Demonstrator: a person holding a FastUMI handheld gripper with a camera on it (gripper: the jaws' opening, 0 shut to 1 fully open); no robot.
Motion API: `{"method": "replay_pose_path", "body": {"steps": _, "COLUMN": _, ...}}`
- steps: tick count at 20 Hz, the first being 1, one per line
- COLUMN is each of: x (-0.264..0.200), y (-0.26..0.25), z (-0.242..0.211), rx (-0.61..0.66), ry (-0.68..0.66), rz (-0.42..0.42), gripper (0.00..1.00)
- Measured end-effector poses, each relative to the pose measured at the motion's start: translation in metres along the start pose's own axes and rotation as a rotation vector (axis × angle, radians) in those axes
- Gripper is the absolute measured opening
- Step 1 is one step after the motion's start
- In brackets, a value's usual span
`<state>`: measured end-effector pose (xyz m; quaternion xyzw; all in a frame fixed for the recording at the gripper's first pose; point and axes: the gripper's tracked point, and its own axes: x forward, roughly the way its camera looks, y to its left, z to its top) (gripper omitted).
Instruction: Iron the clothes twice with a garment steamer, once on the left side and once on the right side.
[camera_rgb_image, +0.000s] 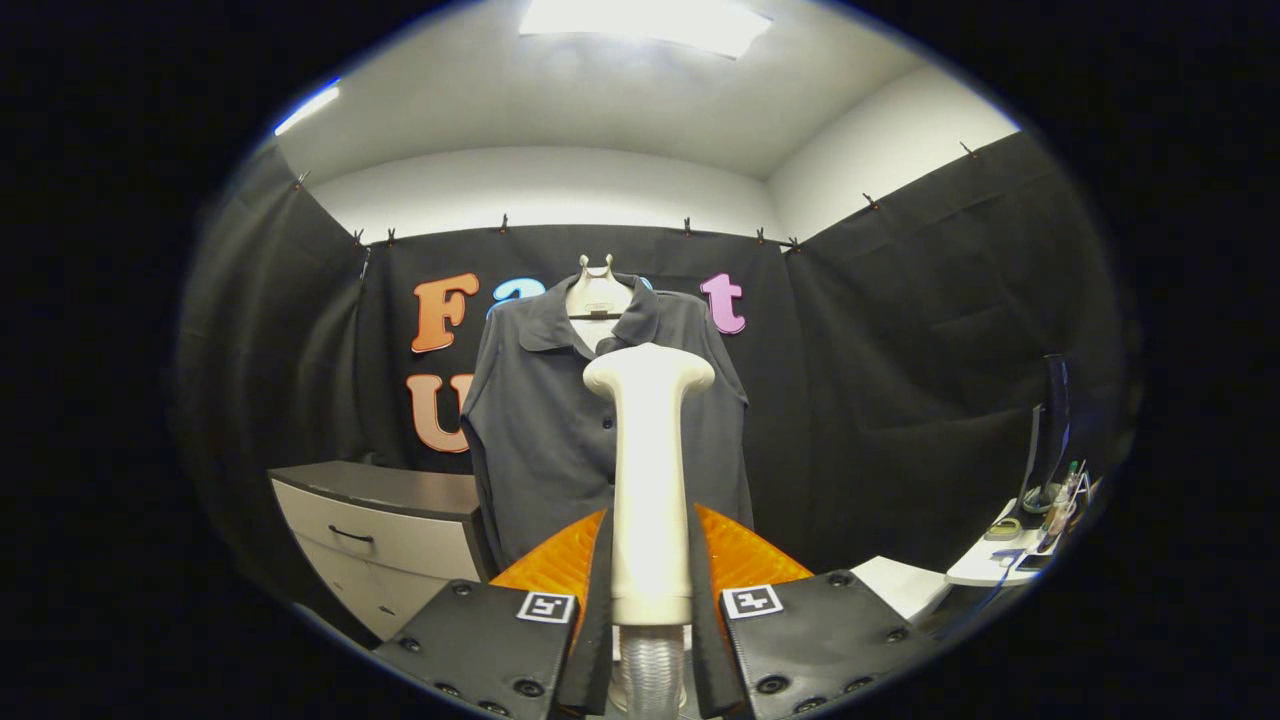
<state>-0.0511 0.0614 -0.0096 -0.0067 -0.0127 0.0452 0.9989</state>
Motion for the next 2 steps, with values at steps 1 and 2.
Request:
{"method": "replay_pose_path", "body": {"steps": 1, "x": -0.0012, "y": -0.0017, "z": -0.0021, "rx": -0.003, "ry": 0.008, "rz": -0.002, "gripper": 0.4}}
{"method": "replay_pose_path", "body": {"steps": 2, "x": -0.0015, "y": -0.0023, "z": -0.0039, "rx": 0.004, "ry": 0.013, "rz": -0.003, "gripper": 0.4}}
